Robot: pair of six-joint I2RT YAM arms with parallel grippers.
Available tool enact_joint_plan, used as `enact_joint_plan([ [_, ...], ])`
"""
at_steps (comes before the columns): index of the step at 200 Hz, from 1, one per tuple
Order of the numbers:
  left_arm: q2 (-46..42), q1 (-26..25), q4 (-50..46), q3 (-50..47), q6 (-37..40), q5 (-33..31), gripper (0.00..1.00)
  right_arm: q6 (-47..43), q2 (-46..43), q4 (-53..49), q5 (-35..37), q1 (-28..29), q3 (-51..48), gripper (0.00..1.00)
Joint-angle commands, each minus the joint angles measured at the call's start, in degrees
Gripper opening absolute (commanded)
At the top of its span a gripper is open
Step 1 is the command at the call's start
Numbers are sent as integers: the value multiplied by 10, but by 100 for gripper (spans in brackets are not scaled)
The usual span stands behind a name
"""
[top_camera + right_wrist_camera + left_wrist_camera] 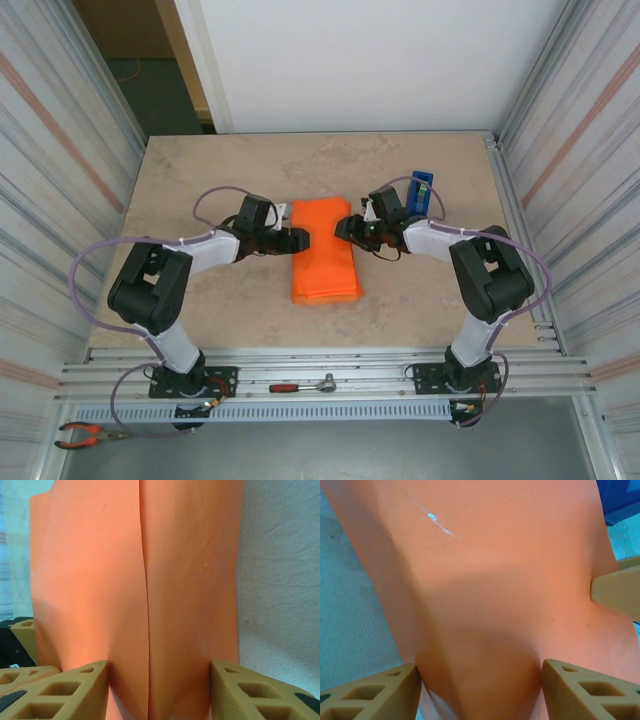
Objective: Wrap the gift box in paper
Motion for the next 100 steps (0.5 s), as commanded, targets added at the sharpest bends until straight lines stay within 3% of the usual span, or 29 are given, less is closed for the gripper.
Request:
enact_joint_plan([
  [1, 29, -22, -62, -17, 38, -23, 62, -9, -17, -80, -19, -11, 26, 63],
  [31, 30, -22, -62, -22, 40, -26, 61, -29, -54, -121, -28, -59, 51, 75],
  [61, 34, -22, -62, -18, 40, -24, 60, -43, -89, -144, -46, -130, 65, 76],
  [100, 30, -22, -67, -19, 41, -26, 60, -43, -95, -143, -94, -263, 79, 75],
])
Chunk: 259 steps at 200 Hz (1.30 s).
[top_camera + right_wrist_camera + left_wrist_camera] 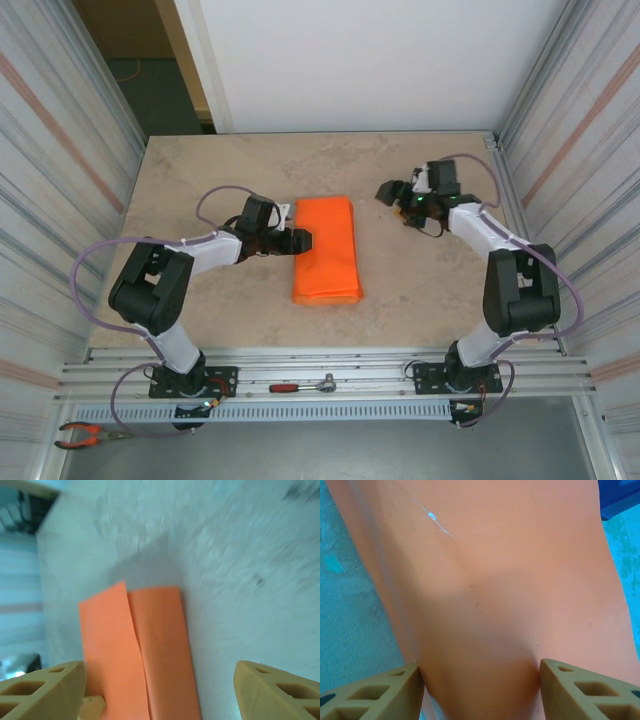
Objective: Wrap the gift box in paper
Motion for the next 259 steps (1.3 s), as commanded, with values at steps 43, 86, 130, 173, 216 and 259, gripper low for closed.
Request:
enact_joint_plan([
  [43, 35, -12, -79, -15, 32, -17, 60, 0, 41, 24, -107, -174, 20, 65],
  [86, 37, -11, -78, -13, 33, -16, 59, 20, 102, 88, -154, -199, 24, 47],
  [130, 47, -11, -80, -10, 33, -14, 59, 19, 142, 101, -170, -195, 30, 37],
  [173, 49, -11, -80, -10, 34, -12, 59, 10, 155, 99, -172, -183, 31, 34],
  [216, 48, -11, -81, -10, 34, -10, 58, 8, 164, 93, -172, -178, 29, 33],
  [259, 47, -11, -81, -11, 35, -11, 58, 6, 172, 92, -173, -175, 29, 32],
])
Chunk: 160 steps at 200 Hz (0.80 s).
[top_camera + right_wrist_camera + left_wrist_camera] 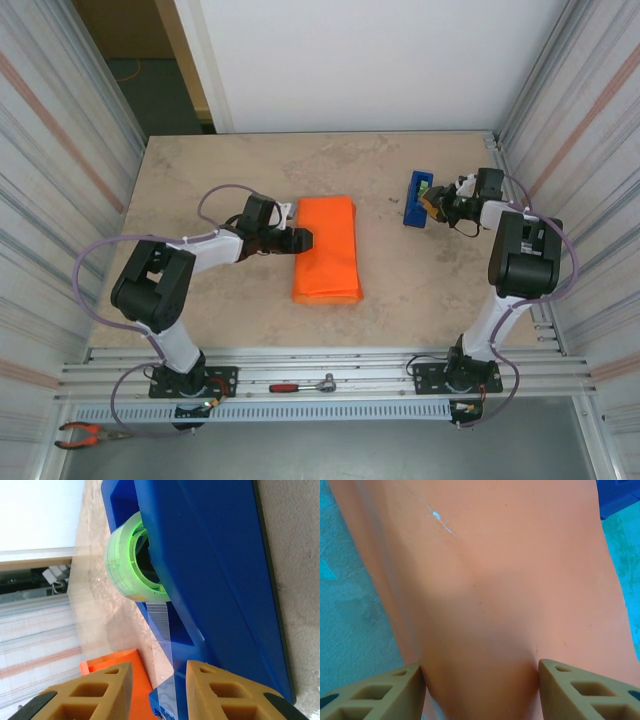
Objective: Wrap the gift box in paper
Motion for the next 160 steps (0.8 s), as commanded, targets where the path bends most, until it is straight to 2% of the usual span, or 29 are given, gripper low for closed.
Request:
enact_joint_plan([
  [1, 37, -11, -82, -21, 30, -17, 57, -10, 14, -3, -13, 6, 16, 31],
  [48, 38, -11, -81, -21, 30, -18, 57, -8, 22, 1, -17, 7, 17, 19],
  [74, 39, -11, -80, -21, 28, -17, 57, -5, 19, 5, -22, 7, 16, 0],
  [160, 38, -11, -81, -22, 29, -17, 57, 60, -78, 72, -28, 14, -42, 0],
])
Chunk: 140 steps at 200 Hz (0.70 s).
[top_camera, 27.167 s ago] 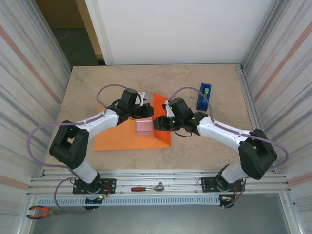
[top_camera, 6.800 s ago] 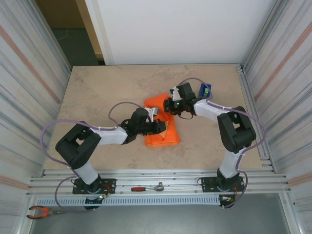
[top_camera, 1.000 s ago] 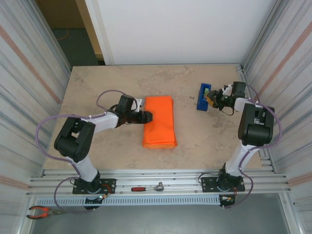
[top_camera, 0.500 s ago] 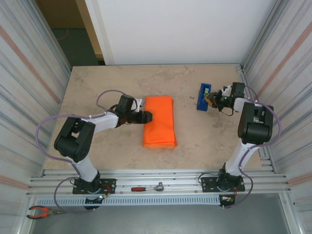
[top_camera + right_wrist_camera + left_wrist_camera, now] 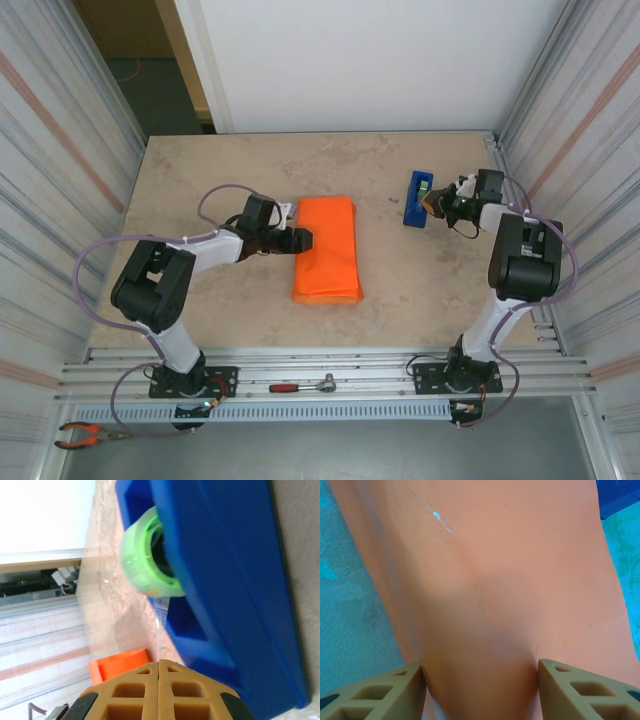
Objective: Wrap the gift box in paper
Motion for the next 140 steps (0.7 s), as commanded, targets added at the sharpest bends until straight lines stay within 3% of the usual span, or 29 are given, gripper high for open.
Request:
enact_joint_plan([
  [1, 38, -11, -81, -22, 29, -17, 57, 27, -57, 33, -19, 9, -16, 0],
  [140, 38, -12, -81, -23, 29, -17, 57, 72, -136, 58, -3, 10, -132, 0],
])
